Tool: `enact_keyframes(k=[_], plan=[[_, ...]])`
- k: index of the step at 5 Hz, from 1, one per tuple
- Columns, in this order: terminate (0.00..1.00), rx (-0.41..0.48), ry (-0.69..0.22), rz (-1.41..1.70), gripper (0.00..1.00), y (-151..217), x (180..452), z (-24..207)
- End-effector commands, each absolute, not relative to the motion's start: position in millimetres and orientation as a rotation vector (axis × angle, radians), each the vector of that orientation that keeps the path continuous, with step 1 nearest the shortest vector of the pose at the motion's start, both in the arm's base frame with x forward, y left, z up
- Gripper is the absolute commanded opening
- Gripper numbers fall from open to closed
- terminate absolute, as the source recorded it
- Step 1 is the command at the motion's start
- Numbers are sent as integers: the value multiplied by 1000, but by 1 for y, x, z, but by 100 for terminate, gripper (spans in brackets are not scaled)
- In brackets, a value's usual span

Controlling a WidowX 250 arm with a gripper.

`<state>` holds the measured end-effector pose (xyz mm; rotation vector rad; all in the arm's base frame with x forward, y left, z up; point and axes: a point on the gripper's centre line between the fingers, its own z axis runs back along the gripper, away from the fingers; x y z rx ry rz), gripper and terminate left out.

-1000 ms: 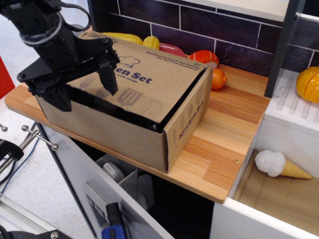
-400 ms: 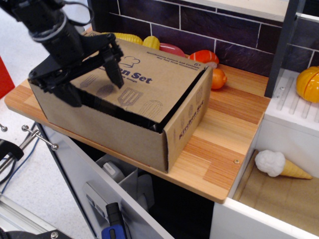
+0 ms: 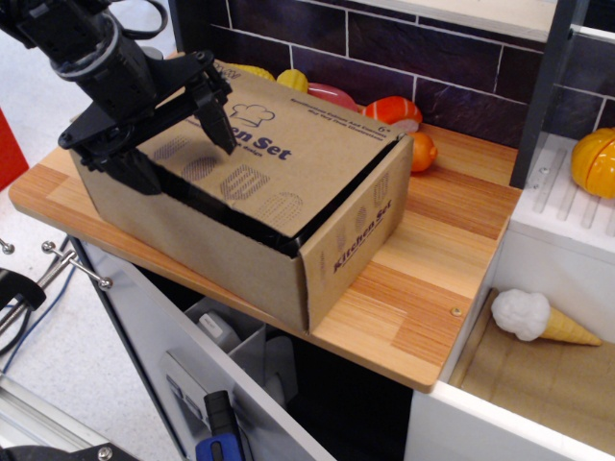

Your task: Open brown1fbox flap

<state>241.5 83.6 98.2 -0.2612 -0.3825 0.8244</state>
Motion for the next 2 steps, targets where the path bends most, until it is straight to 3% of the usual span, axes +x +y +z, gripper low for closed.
enact_keyframes(k=[1, 2], plan=[[0, -283, -592, 769, 100, 78, 256, 140], [0, -295, -677, 735, 100, 68, 275, 163]])
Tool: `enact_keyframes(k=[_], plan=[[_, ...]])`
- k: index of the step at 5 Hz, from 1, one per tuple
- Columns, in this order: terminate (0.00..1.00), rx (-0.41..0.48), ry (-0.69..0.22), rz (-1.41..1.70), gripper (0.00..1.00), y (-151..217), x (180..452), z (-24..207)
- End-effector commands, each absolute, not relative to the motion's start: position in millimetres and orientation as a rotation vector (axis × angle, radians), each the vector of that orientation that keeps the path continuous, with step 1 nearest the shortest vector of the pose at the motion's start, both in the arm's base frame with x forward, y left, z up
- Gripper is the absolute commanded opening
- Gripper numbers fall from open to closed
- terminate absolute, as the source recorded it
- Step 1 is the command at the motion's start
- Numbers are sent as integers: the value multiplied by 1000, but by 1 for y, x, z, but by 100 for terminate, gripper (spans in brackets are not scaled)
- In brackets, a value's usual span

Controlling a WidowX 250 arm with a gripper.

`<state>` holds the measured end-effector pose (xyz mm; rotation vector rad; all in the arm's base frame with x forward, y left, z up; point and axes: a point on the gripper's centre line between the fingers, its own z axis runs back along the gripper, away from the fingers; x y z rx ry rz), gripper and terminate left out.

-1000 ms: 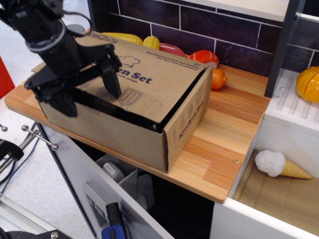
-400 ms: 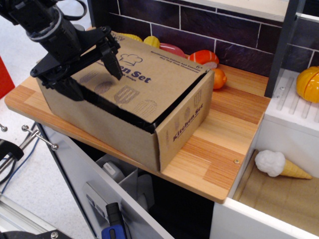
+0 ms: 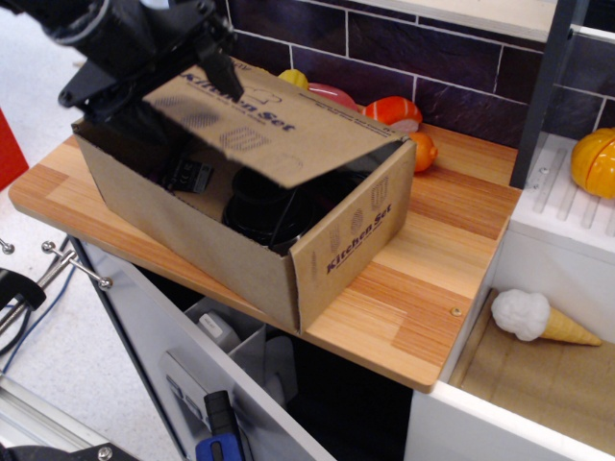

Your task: Open brown1fbox flap

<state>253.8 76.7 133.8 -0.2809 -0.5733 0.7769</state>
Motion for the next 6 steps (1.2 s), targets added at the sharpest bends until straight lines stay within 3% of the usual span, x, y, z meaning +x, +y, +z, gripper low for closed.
enact_keyframes(k=[1, 3, 4, 6], plan=[[0, -315, -728, 680, 100, 58, 298, 174], [0, -296, -913, 534, 100, 31, 334, 191], [0, -332, -1036, 347, 100, 26, 341, 197], [0, -375, -1158, -13, 100, 16, 339, 192]])
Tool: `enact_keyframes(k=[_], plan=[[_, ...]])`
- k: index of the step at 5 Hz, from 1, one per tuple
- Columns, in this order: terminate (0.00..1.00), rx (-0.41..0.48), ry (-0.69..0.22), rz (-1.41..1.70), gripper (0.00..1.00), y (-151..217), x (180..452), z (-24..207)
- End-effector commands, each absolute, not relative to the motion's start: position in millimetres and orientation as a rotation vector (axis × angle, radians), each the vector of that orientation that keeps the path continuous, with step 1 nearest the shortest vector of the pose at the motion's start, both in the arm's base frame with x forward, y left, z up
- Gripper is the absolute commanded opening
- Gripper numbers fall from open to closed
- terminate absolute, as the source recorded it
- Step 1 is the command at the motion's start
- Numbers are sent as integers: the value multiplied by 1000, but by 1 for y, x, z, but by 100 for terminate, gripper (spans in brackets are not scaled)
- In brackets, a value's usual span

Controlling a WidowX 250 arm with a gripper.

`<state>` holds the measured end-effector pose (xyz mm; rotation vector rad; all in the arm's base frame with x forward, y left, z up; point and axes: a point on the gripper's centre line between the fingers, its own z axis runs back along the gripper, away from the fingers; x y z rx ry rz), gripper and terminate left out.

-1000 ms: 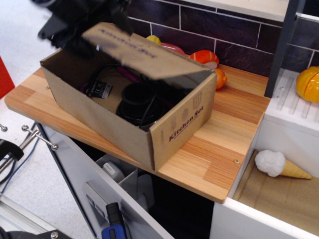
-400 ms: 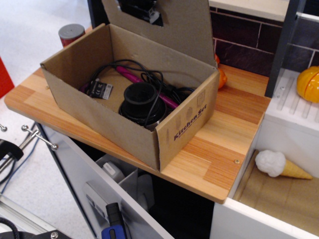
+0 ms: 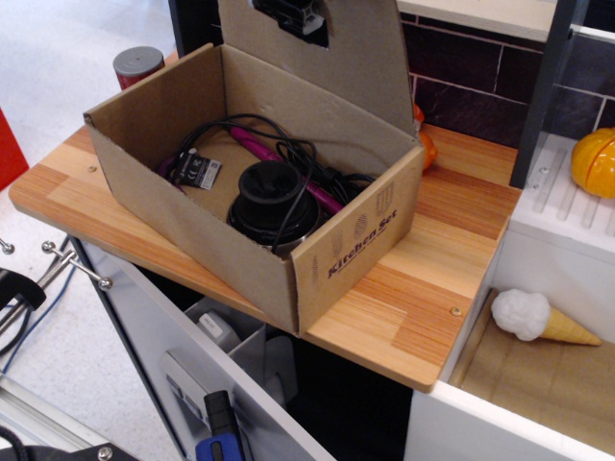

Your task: Open brown1fbox flap

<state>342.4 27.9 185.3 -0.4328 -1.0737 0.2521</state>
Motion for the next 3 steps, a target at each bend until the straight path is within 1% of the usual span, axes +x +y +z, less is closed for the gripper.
enact_keyframes(k=[1, 2, 3], plan=[[0, -343, -1113, 5, 100, 3, 348, 203], [0, -307, -1003, 89, 100, -7, 348, 208], [100, -319, -940, 165, 100, -16, 344, 214]])
